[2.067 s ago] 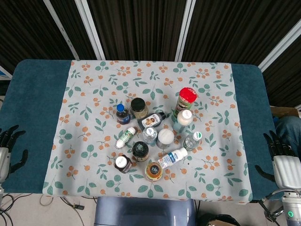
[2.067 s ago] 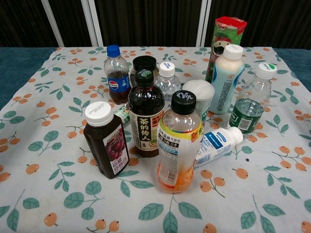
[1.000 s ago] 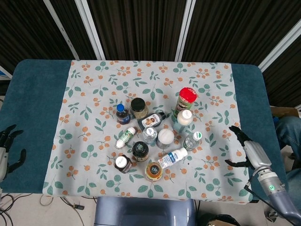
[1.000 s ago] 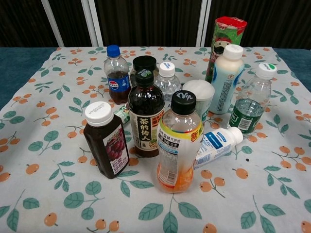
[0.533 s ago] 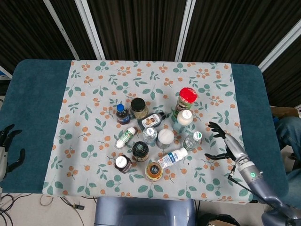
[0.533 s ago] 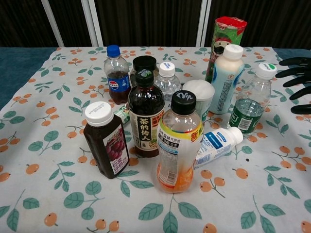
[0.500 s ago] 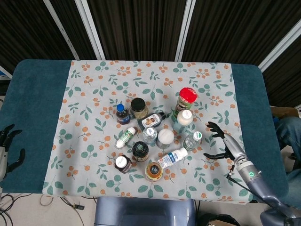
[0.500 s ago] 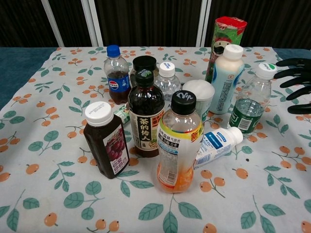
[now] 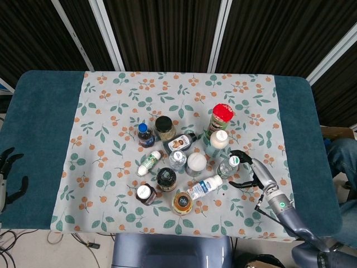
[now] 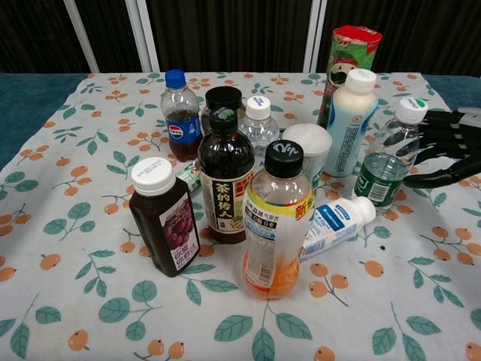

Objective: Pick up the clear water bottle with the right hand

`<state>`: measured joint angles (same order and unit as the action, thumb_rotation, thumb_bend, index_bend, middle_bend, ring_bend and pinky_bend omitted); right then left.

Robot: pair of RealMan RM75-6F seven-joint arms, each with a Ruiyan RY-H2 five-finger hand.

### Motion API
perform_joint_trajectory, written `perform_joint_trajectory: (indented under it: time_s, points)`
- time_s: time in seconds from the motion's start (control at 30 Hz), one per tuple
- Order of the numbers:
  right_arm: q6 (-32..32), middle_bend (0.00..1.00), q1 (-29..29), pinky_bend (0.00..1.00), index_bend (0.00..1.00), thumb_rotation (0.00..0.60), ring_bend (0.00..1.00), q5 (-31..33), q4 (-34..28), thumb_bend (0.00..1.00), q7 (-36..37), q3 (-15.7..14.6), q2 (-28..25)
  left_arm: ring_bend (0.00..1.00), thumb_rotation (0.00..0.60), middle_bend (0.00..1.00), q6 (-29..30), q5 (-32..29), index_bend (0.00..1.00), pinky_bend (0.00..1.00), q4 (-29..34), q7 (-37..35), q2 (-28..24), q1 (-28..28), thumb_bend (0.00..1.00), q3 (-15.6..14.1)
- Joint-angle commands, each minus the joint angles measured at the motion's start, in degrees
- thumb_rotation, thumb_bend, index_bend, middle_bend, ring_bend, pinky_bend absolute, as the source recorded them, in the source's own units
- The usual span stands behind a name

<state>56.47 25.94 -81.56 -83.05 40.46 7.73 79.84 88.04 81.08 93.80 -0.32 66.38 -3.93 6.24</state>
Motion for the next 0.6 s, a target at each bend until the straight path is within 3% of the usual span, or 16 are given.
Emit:
perform_joint_trajectory:
  time_s: [0.03, 0.4, 0.6]
  points:
    - [0.05, 0.27, 0.24, 0.23, 0.23, 0.600, 0.27, 0.86, 0.49, 0.21, -1.21, 0.15, 0.92, 0.12, 0.600, 0.09, -0.02, -0.03, 0.21, 0.06, 0.01, -0.07, -0.02, 0.01, 0.42, 0.02]
    - [-0.87, 0.30, 1.17, 0.23, 0.27, 0.600, 0.29, 1.70, 1.17, 0.24, -4.74, -0.45, 3.06, 0.12, 0.600, 0.09, 0.01, -0.19, 0.21, 0.06, 0.09, -0.15, -0.06, 0.06, 0.42, 0.15]
    - [0.02, 0.36, 0.92, 0.28, 0.33, 0.600, 0.36, 2.48, 1.47, 0.35, -5.46, -0.13, 4.10, 0.12, 0.600, 0.09, -0.18, -0.56, 0.21, 0.06, 0.20, -0.30, -0.18, 0.07, 0.42, 0.28]
